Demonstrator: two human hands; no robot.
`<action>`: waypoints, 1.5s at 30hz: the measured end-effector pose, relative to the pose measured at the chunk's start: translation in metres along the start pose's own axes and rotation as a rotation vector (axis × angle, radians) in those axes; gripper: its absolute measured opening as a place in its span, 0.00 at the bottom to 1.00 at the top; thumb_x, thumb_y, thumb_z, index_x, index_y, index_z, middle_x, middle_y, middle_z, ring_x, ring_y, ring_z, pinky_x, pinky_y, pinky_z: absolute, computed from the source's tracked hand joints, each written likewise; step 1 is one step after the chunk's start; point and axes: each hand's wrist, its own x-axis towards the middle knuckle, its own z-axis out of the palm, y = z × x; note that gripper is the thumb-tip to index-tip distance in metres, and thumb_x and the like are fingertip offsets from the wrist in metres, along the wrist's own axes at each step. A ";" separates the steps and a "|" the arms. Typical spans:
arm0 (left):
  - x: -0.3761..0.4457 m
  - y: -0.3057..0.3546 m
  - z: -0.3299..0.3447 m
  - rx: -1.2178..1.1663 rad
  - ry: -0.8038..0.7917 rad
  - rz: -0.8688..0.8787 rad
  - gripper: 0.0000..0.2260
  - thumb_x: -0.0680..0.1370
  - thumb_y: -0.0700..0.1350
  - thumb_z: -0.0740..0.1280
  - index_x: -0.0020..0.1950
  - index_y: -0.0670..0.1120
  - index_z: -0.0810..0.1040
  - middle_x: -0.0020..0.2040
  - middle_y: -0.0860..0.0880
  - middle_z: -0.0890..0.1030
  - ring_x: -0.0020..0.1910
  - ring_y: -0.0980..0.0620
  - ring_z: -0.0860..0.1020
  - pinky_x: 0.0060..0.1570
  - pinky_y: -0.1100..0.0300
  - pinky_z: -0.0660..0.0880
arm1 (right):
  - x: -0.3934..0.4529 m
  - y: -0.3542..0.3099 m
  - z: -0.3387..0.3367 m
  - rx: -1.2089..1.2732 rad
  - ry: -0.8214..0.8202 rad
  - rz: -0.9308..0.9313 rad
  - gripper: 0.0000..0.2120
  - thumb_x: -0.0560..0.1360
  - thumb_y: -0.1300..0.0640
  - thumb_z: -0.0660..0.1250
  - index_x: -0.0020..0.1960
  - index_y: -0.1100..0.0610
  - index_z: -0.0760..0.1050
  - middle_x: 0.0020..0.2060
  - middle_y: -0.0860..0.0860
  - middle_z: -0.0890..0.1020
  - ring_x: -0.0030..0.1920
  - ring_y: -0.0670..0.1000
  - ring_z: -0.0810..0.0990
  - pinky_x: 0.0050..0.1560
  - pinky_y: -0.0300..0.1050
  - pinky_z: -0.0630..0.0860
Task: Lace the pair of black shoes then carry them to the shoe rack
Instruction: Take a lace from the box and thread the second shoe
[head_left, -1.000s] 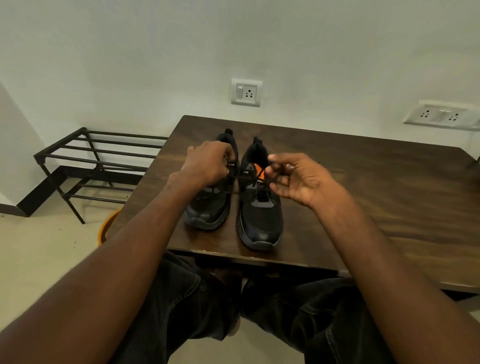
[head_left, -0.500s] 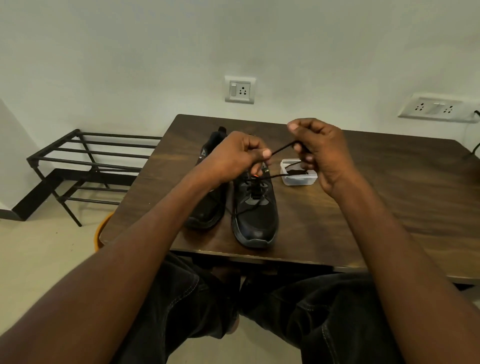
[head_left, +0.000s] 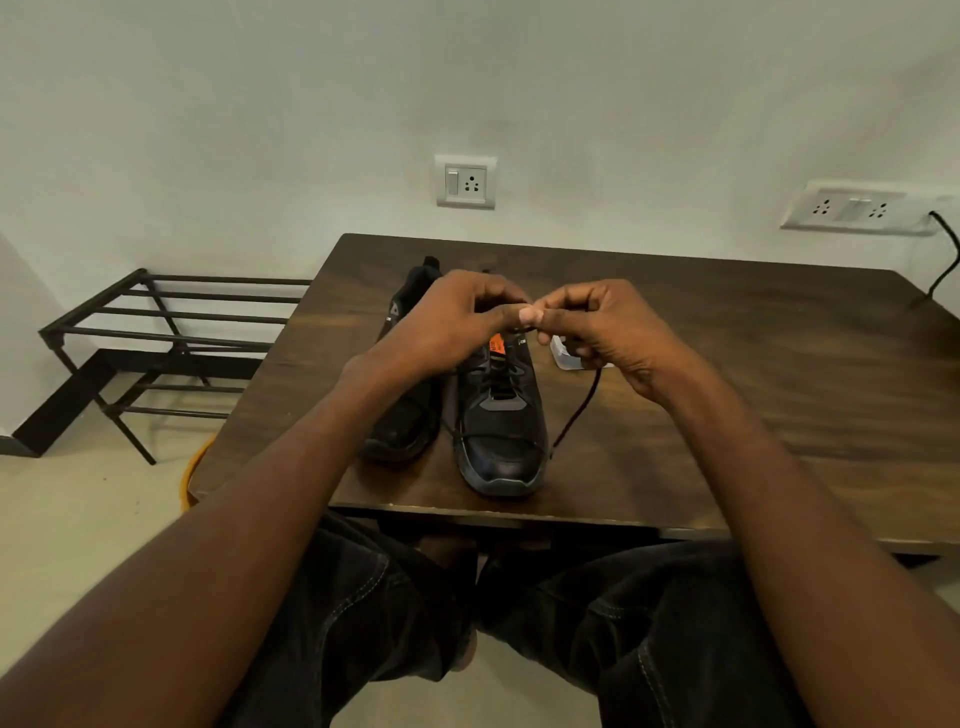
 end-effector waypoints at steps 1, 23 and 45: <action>-0.001 -0.002 -0.003 -0.005 -0.023 -0.025 0.08 0.82 0.51 0.69 0.52 0.48 0.85 0.39 0.51 0.85 0.42 0.49 0.84 0.52 0.51 0.81 | 0.000 0.000 -0.002 0.004 0.041 0.006 0.09 0.76 0.54 0.77 0.53 0.60 0.86 0.37 0.55 0.84 0.27 0.46 0.65 0.27 0.38 0.61; -0.006 -0.016 -0.012 0.271 -0.079 -0.154 0.15 0.77 0.49 0.76 0.63 0.53 0.82 0.51 0.56 0.85 0.52 0.60 0.82 0.62 0.56 0.77 | 0.008 0.012 -0.013 -0.037 0.339 0.086 0.06 0.81 0.59 0.71 0.52 0.52 0.87 0.44 0.51 0.88 0.36 0.45 0.78 0.33 0.39 0.71; 0.004 -0.024 0.015 -0.264 0.171 -0.404 0.03 0.80 0.39 0.71 0.48 0.42 0.84 0.37 0.45 0.85 0.31 0.55 0.80 0.28 0.65 0.72 | 0.030 0.020 0.039 -0.125 0.255 -0.041 0.08 0.79 0.67 0.70 0.55 0.59 0.85 0.42 0.54 0.86 0.36 0.43 0.80 0.32 0.33 0.73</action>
